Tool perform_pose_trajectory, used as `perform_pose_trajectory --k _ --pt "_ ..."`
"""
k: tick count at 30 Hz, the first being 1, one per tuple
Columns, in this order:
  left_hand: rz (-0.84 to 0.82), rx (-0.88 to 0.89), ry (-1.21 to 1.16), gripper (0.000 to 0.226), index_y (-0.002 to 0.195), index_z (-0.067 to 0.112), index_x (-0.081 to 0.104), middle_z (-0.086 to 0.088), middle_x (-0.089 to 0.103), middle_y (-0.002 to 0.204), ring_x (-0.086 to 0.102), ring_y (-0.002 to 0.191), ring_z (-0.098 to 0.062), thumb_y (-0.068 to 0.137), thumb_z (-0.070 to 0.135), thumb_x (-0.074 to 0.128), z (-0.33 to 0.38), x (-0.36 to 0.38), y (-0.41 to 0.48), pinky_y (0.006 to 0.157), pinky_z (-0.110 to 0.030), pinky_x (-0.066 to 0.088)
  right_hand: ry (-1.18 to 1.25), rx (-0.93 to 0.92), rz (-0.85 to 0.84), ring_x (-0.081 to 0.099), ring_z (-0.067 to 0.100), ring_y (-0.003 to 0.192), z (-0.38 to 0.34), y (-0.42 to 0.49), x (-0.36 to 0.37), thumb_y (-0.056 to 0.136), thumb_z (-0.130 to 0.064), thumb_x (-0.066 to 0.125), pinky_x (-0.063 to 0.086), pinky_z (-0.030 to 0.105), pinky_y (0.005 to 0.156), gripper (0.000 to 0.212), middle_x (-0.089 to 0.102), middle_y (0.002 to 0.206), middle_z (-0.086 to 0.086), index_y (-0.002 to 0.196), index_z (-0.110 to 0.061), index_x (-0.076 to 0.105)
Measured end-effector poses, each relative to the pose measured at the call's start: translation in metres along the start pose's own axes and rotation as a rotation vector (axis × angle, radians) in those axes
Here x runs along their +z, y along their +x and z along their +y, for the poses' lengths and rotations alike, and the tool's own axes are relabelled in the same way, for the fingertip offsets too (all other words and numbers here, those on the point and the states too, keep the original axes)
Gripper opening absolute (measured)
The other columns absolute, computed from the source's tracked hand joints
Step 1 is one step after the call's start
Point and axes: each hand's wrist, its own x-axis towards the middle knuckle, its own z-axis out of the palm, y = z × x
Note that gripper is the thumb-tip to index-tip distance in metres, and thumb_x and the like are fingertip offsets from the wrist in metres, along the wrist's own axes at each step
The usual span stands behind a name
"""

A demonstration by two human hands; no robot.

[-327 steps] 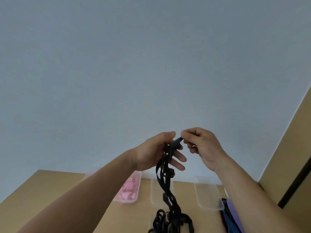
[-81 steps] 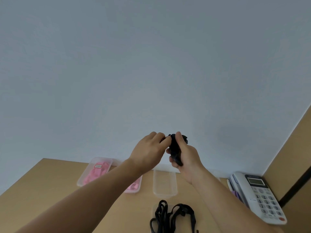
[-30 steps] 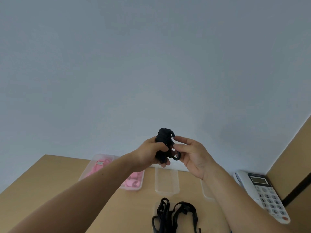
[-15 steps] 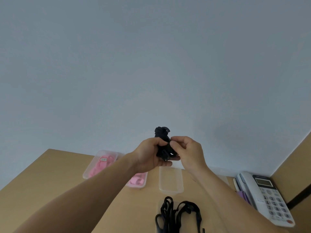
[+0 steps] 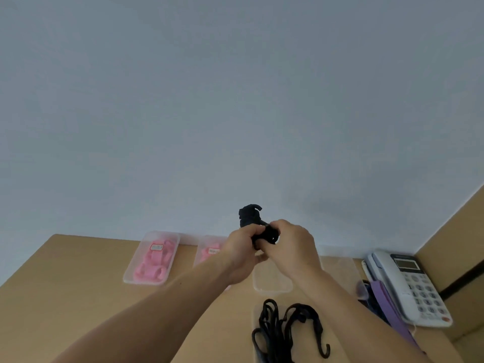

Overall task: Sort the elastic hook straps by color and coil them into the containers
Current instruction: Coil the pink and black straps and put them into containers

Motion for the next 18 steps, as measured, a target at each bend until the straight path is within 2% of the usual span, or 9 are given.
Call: perform_pose_trajectory --k 2,5,7,9,12,14,15,16,18 --pt "-0.063 -0.053 0.076 0.021 0.107 0.01 0.061 -0.007 0.067 0.104 0.054 0.095 -0.021 0.097 0.019 0.045 -0.006 -0.005 0.005 0.091 -0.042 0.042 0.054 0.071 0.001 0.062 0.014 0.077 0.009 0.001 0.005 0.076 -0.037 0.072 0.046 0.024 0.062 0.029 0.066 0.084 -0.012 0.1 -0.025 0.065" --pt "-0.109 -0.16 0.158 0.025 0.106 0.013 0.066 -0.006 0.066 0.103 0.056 0.092 -0.022 0.096 0.026 0.048 -0.012 -0.017 0.016 0.081 -0.04 0.044 0.122 0.125 -0.037 0.063 0.008 0.08 0.029 0.004 0.012 0.074 -0.031 0.075 0.045 0.017 0.064 0.03 0.062 0.083 -0.017 0.103 -0.027 0.067" --pt "-0.09 -0.207 0.2 0.029 0.108 0.012 0.067 -0.008 0.064 0.102 0.058 0.093 -0.026 0.093 0.03 0.052 -0.015 -0.023 0.026 0.074 -0.038 0.046 0.156 0.147 -0.077 0.06 -0.002 0.078 0.046 0.011 0.015 0.073 -0.029 0.077 0.041 0.01 0.062 0.028 0.06 0.081 -0.02 0.099 -0.03 0.066" --pt "-0.001 -0.161 0.292 0.039 0.118 0.013 0.063 -0.007 0.066 0.105 0.063 0.094 -0.025 0.086 0.036 0.06 -0.018 -0.028 0.041 0.073 -0.036 0.048 0.166 0.147 -0.119 0.058 -0.007 0.077 0.066 0.023 0.017 0.072 -0.029 0.08 0.038 0.006 0.061 0.029 0.061 0.082 -0.021 0.095 -0.035 0.063" --pt "0.136 0.024 0.586 0.053 0.135 0.028 0.046 -0.001 0.066 0.117 0.064 0.099 -0.014 0.086 0.028 0.065 -0.02 -0.037 0.067 0.072 -0.026 0.049 0.137 0.113 -0.218 0.058 -0.008 0.075 0.098 0.048 0.022 0.071 -0.028 0.081 0.04 0.005 0.061 0.03 0.061 0.083 -0.024 0.094 -0.036 0.063" --pt "0.132 0.134 0.841 0.045 0.133 0.029 0.053 0.006 0.067 0.113 0.065 0.089 0.003 0.09 0.018 0.061 -0.026 -0.045 0.086 0.066 -0.011 0.046 0.084 0.07 -0.32 0.056 -0.012 0.072 0.118 0.068 0.028 0.072 -0.026 0.079 0.04 0.003 0.059 0.031 0.06 0.084 -0.024 0.099 -0.033 0.065" --pt "0.143 0.154 0.969 0.042 0.131 0.027 0.057 0.009 0.067 0.109 0.064 0.087 0.006 0.09 0.018 0.061 -0.031 -0.049 0.095 0.067 -0.007 0.045 0.06 0.047 -0.376 0.055 -0.012 0.071 0.128 0.078 0.032 0.072 -0.024 0.078 0.039 0.003 0.058 0.032 0.06 0.085 -0.024 0.101 -0.032 0.066" --pt "0.165 0.15 1.091 0.04 0.128 0.026 0.059 0.01 0.067 0.107 0.064 0.09 0.003 0.088 0.02 0.063 -0.036 -0.053 0.103 0.072 -0.009 0.048 0.04 0.023 -0.436 0.054 -0.012 0.071 0.138 0.088 0.037 0.073 -0.023 0.077 0.038 0.004 0.058 0.033 0.059 0.085 -0.024 0.102 -0.032 0.066" --pt "0.185 0.108 1.306 0.039 0.123 0.025 0.062 0.009 0.068 0.109 0.064 0.1 -0.009 0.085 0.027 0.066 -0.049 -0.059 0.115 0.086 -0.024 0.051 0.002 -0.034 -0.553 0.055 -0.009 0.073 0.154 0.107 0.048 0.073 -0.02 0.075 0.037 0.006 0.059 0.035 0.059 0.086 -0.023 0.105 -0.031 0.067"
